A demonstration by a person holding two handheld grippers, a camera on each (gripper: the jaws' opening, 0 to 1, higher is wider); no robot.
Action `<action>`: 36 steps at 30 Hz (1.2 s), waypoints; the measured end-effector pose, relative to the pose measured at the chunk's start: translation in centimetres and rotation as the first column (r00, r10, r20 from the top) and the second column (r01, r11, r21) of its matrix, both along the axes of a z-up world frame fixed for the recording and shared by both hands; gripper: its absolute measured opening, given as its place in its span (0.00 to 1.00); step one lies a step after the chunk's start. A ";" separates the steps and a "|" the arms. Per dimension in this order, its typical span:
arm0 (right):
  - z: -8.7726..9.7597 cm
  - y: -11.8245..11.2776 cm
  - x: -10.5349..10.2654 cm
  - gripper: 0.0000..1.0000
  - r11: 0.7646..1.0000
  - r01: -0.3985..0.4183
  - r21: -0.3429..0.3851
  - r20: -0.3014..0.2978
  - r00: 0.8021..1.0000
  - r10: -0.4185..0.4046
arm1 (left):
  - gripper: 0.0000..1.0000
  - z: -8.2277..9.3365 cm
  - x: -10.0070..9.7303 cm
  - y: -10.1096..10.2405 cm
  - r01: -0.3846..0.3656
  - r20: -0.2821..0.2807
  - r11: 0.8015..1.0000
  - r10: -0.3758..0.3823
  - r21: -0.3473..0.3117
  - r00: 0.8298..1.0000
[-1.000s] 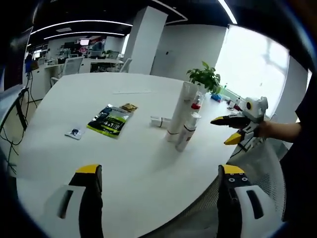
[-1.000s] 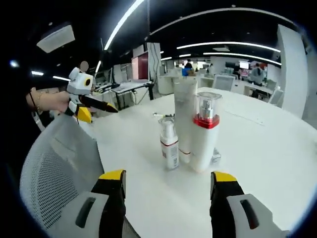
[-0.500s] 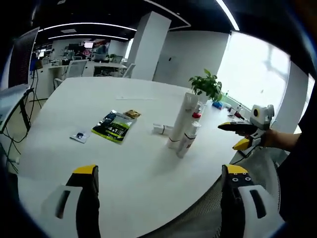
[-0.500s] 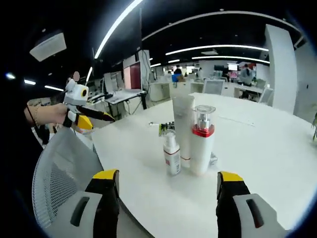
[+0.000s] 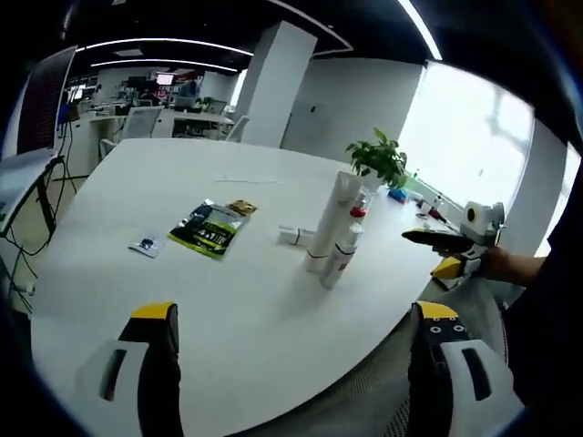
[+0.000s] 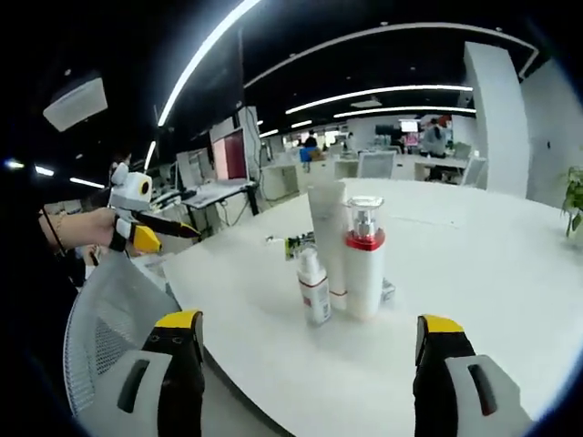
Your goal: Arrange the skincare products in the storage area until every visible bottle or jar stands upright without overlapping.
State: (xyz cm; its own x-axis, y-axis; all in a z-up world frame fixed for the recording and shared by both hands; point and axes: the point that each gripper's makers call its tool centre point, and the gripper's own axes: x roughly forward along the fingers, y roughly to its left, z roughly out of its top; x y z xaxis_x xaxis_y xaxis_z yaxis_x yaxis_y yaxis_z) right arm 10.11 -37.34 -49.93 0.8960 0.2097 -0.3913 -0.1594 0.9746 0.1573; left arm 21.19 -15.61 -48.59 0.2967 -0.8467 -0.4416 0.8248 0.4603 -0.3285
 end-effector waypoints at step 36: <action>-1.7 -3.0 0.4 0.90 0.999 0.019 -0.037 -0.097 0.995 -0.022 | 0.96 -0.6 1.0 0.5 -0.036 -0.049 0.999 0.036 -0.010 0.998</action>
